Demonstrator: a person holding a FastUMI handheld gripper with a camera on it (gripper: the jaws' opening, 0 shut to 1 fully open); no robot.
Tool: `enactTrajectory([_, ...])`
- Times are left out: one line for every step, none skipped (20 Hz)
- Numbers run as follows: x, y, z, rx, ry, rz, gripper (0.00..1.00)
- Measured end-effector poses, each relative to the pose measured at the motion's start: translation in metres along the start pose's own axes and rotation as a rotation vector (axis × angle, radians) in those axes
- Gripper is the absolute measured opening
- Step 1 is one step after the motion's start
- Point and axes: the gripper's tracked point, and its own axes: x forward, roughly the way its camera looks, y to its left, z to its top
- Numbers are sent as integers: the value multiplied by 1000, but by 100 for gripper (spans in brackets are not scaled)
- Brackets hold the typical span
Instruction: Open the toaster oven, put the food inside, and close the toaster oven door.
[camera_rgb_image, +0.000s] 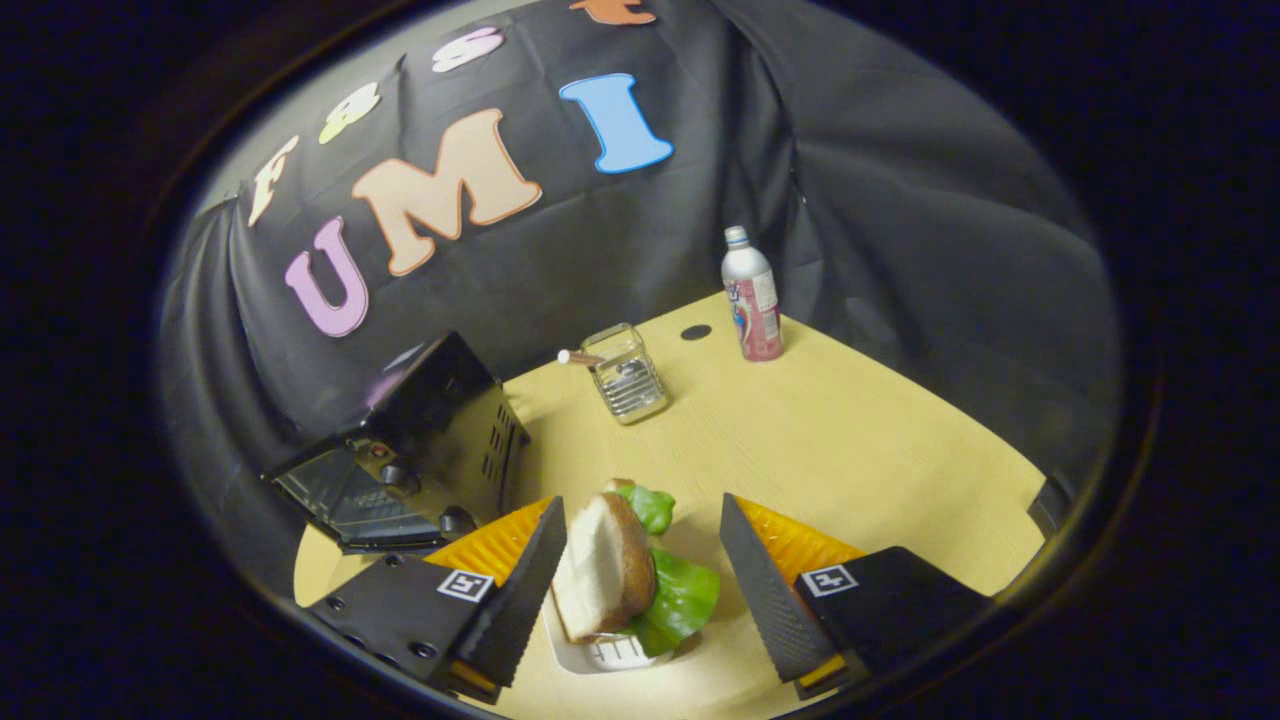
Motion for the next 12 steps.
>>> enactTrajectory([4,0,-7,20,21,5,96])
enactTrajectory([6,1,-13,47,42,18,96])
enactTrajectory([10,3,-18,71,64,36,95])
enactTrajectory([13,8,-25,84,86,58,92])
enactTrajectory([12,11,-29,97,106,72,84])
enactTrajectory([12,13,-25,113,109,91,77])
enactTrajectory([10,19,-25,135,123,117,69])
enactTrajectory([4,25,-27,157,151,137,61])
enactTrajectory([3,26,-28,178,173,135,54])
enactTrajectory([0,28,-24,195,182,146,46])
enactTrajectory([-4,31,-18,200,178,153,39])
enactTrajectory([-11,32,-9,202,160,160,31])
